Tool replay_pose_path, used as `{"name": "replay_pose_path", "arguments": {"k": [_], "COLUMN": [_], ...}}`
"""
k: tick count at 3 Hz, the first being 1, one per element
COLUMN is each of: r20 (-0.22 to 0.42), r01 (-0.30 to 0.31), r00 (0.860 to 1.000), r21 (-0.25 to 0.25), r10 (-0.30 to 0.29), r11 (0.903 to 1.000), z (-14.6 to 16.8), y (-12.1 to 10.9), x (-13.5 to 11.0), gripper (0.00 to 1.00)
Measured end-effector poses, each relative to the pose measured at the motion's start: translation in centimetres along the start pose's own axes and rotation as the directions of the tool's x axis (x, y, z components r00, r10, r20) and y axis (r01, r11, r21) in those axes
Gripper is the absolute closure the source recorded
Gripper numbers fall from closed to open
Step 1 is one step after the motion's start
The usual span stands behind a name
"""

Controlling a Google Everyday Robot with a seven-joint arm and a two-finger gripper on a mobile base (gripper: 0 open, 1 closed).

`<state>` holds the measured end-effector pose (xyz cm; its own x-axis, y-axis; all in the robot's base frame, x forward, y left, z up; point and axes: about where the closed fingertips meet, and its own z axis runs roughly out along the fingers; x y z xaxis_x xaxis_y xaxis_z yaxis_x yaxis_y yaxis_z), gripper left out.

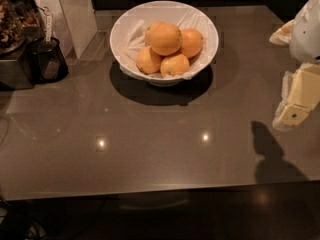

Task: Pick orange from white bowl

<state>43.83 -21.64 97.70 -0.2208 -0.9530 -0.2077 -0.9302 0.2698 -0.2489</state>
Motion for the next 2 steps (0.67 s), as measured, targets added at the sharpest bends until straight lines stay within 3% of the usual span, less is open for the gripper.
{"name": "replay_pose_path", "arguments": {"k": [1, 2], "r20": [0.007, 0.073], "r01": [0.007, 0.060], "r00": [1.000, 0.996], "r21": [0.004, -0.001], "r10": [-0.007, -0.059], "r11": [1.0000, 0.9982], "z": [-0.1, 0.2], "y": [0.0, -0.7], "x": [-0.2, -2.6], "gripper": [0.00, 0.00]}}
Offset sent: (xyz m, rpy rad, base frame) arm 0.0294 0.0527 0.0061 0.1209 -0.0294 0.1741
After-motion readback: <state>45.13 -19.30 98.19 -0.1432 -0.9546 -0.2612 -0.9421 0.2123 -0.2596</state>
